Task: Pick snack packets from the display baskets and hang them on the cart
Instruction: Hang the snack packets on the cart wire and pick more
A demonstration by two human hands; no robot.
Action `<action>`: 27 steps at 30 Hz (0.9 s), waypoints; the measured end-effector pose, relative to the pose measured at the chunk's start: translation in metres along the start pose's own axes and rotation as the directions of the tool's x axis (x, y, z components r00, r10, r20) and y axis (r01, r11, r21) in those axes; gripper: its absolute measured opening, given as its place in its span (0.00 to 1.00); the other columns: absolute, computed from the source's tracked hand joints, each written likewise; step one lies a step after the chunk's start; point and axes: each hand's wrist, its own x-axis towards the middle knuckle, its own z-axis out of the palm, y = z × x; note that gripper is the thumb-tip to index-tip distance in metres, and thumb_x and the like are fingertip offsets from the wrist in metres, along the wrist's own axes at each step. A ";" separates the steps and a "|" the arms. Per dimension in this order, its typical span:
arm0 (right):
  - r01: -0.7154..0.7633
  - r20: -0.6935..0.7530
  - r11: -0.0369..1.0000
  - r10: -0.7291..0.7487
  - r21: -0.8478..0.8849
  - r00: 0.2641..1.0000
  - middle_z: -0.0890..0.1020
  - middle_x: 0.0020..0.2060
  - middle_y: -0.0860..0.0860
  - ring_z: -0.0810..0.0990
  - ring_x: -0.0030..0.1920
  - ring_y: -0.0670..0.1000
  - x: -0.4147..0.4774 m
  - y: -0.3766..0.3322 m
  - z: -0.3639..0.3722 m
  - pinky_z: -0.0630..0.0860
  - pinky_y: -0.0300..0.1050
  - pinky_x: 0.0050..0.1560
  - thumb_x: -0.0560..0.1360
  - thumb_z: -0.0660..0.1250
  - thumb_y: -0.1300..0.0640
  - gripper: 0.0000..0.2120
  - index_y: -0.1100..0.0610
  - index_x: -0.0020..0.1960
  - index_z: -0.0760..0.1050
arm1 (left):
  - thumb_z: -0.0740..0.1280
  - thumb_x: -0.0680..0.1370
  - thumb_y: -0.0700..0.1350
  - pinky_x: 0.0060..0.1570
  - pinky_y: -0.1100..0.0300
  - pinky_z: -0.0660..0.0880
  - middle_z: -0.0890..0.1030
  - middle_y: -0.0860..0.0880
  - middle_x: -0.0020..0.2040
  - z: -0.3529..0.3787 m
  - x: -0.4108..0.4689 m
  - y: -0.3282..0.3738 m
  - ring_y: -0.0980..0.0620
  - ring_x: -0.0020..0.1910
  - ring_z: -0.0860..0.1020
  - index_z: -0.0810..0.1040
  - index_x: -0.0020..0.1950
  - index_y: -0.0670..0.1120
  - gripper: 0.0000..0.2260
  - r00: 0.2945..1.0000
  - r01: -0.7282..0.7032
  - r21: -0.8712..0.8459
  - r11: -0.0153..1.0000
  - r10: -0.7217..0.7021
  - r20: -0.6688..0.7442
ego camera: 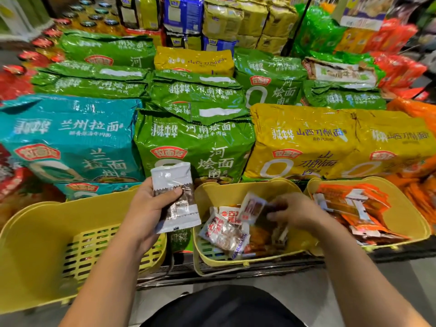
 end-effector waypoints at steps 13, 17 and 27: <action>0.449 -0.228 0.693 -0.391 0.564 0.892 0.87 0.43 0.51 0.83 0.42 0.46 -0.043 -0.084 0.017 0.78 0.41 0.43 0.77 0.72 0.61 0.06 0.53 0.52 0.82 | 0.76 0.71 0.39 0.48 0.49 0.83 0.85 0.41 0.57 0.043 0.003 -0.021 0.44 0.53 0.85 0.77 0.65 0.44 0.23 0.978 0.061 0.002 0.998 -0.060 0.199; 0.325 -0.180 0.844 -0.272 0.426 0.945 0.85 0.41 0.44 0.81 0.40 0.41 -0.032 -0.050 0.009 0.79 0.42 0.44 0.78 0.71 0.52 0.05 0.51 0.51 0.84 | 0.71 0.73 0.33 0.49 0.49 0.84 0.86 0.41 0.55 0.032 0.003 -0.016 0.45 0.49 0.86 0.79 0.62 0.44 0.19 0.994 0.032 -0.004 0.999 -0.031 0.105; 0.175 0.415 0.780 0.117 -0.600 0.902 0.81 0.56 0.53 0.80 0.52 0.55 0.029 -0.022 0.059 0.79 0.47 0.49 0.76 0.72 0.53 0.12 0.53 0.58 0.79 | 0.72 0.68 0.37 0.52 0.44 0.82 0.85 0.41 0.55 0.021 -0.004 -0.012 0.44 0.49 0.85 0.78 0.63 0.45 0.23 0.993 0.109 -0.133 0.985 -0.101 0.063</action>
